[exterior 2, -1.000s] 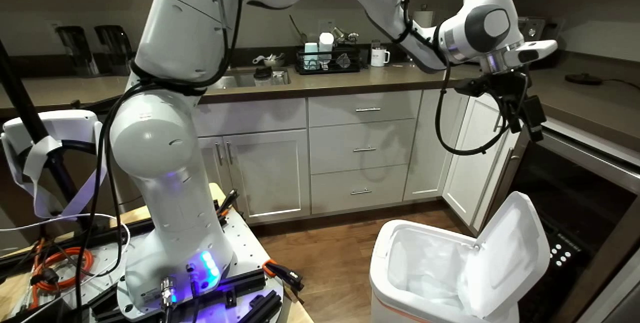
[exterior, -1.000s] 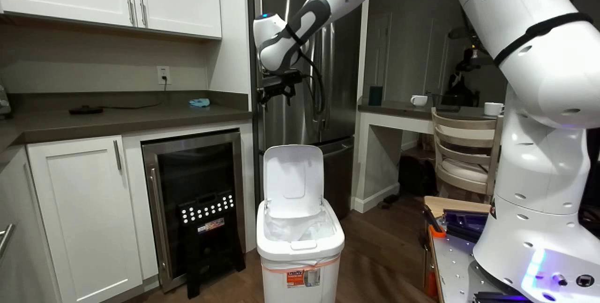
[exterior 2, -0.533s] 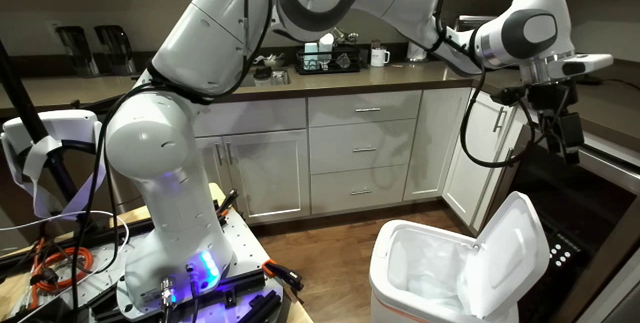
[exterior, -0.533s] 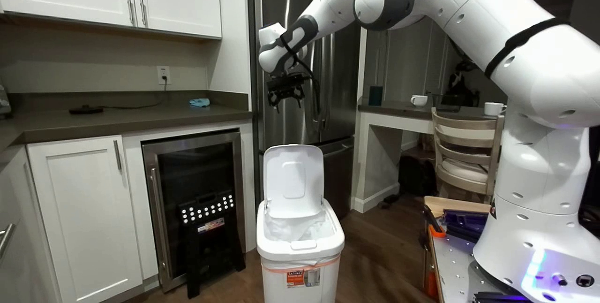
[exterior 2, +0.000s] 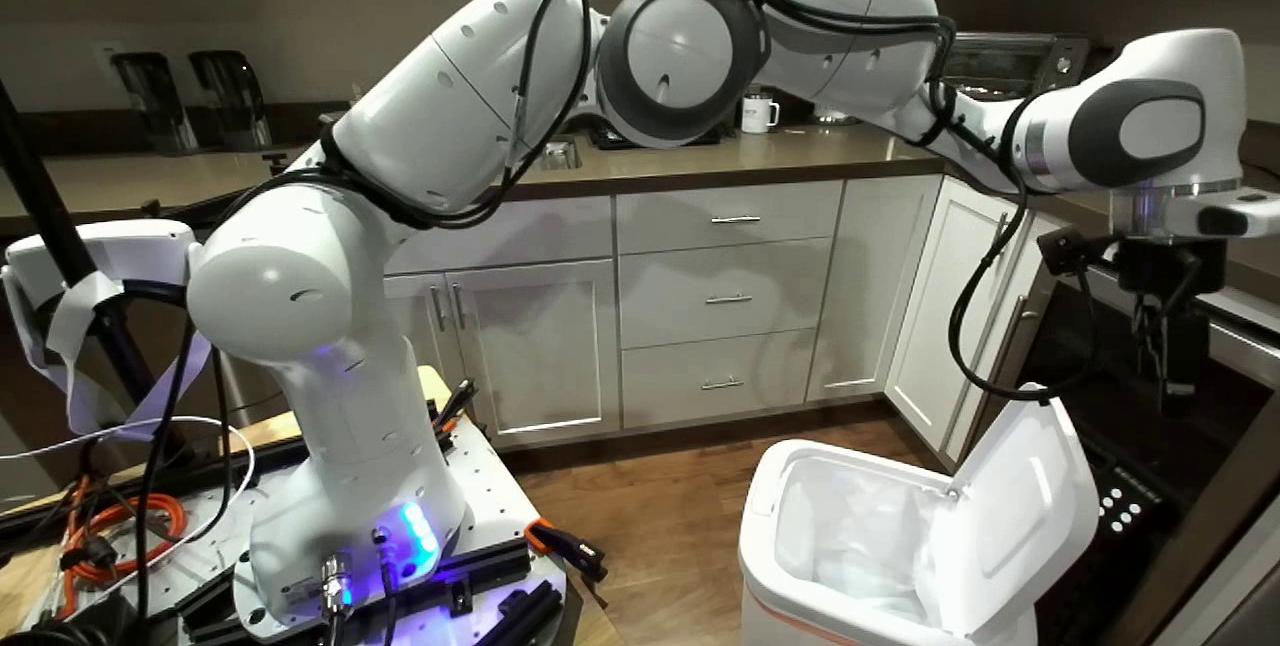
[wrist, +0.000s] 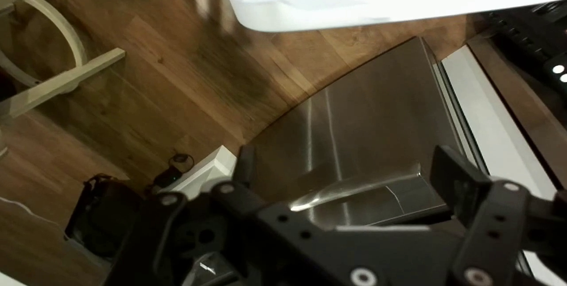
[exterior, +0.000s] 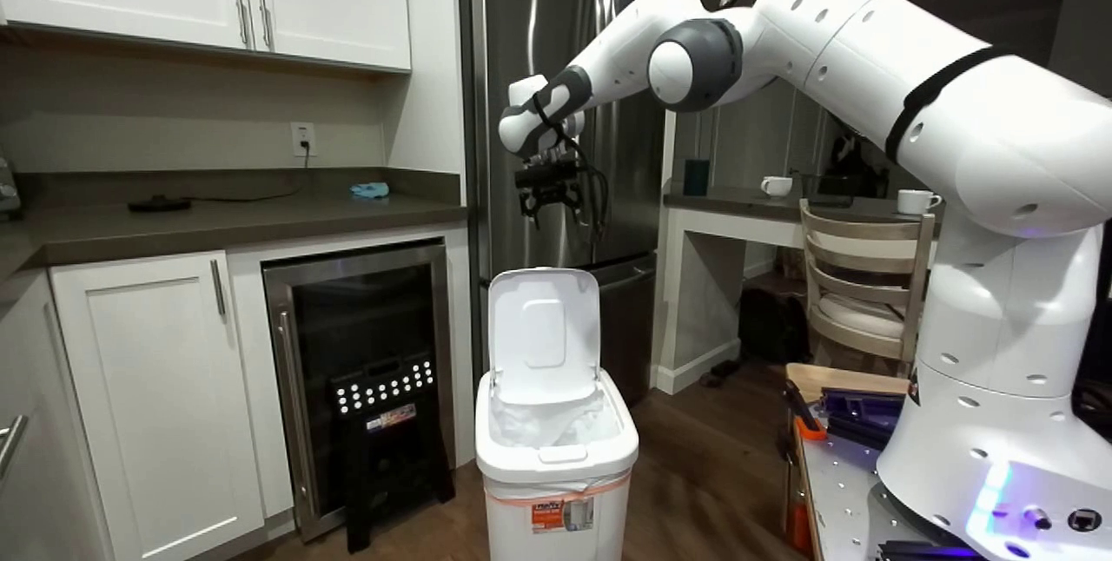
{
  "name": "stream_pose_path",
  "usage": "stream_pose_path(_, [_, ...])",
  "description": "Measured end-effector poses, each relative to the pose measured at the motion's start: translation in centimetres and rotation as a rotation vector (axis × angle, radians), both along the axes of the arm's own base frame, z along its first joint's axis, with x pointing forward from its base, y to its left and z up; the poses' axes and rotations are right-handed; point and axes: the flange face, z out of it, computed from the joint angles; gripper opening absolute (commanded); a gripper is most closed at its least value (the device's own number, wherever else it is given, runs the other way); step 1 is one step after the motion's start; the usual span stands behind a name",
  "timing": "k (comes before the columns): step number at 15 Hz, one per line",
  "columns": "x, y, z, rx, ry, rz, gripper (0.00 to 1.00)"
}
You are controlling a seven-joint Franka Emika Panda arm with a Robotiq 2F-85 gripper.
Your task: Close the white bin
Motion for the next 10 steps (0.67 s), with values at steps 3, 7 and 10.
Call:
stream_pose_path(3, [0.1,-0.8,-3.1,0.053,-0.014,-0.021,1.0])
stream_pose_path(7, [0.7,0.2,-6.7,0.118,-0.012,-0.006,0.69])
stream_pose_path(10, [1.2,1.2,-8.2,0.148,-0.008,0.011,0.49])
